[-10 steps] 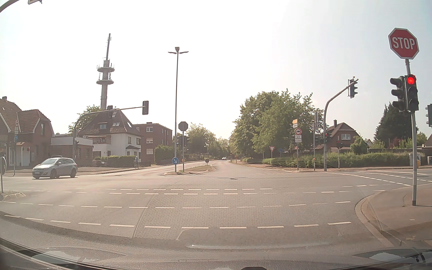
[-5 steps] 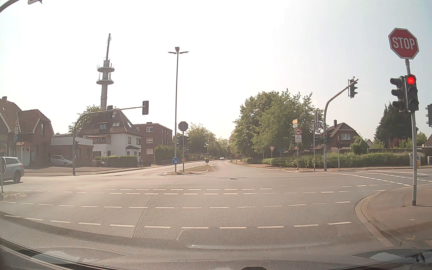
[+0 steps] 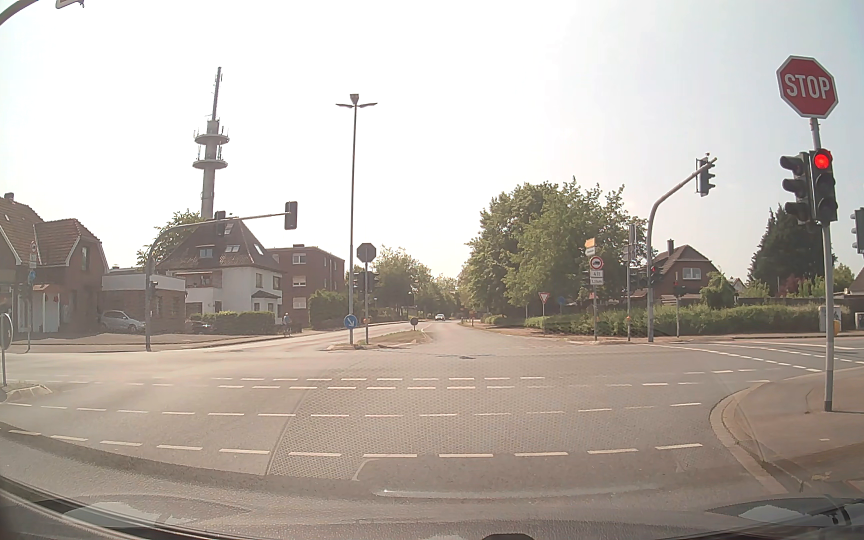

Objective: Follow the waypoints while adhering to traffic rules and regulations

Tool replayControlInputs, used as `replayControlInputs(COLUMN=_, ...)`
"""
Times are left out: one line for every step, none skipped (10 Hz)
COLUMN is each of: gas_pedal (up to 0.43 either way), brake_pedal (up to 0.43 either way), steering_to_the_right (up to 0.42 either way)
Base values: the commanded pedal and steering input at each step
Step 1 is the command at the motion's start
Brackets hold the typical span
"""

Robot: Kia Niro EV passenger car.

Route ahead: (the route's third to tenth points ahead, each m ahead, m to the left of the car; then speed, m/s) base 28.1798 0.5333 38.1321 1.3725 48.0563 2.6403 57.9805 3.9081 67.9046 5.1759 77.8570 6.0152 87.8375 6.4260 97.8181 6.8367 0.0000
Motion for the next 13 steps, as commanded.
replayControlInputs(gas_pedal=0.0, brake_pedal=0.213, steering_to_the_right=-0.002)
replayControlInputs(gas_pedal=0.0, brake_pedal=0.213, steering_to_the_right=-0.001)
replayControlInputs(gas_pedal=0.0, brake_pedal=0.213, steering_to_the_right=-0.002)
replayControlInputs(gas_pedal=0.0, brake_pedal=0.213, steering_to_the_right=-0.002)
replayControlInputs(gas_pedal=0.0, brake_pedal=0.213, steering_to_the_right=-0.002)
replayControlInputs(gas_pedal=0.0, brake_pedal=0.213, steering_to_the_right=-0.002)
replayControlInputs(gas_pedal=0.0, brake_pedal=0.213, steering_to_the_right=-0.002)
replayControlInputs(gas_pedal=0.0, brake_pedal=0.213, steering_to_the_right=-0.002)
replayControlInputs(gas_pedal=0.0, brake_pedal=0.213, steering_to_the_right=-0.001)
replayControlInputs(gas_pedal=0.0, brake_pedal=0.213, steering_to_the_right=-0.002)
replayControlInputs(gas_pedal=0.0, brake_pedal=0.213, steering_to_the_right=-0.002)
replayControlInputs(gas_pedal=0.0, brake_pedal=0.213, steering_to_the_right=-0.002)
replayControlInputs(gas_pedal=0.0, brake_pedal=0.213, steering_to_the_right=-0.001)
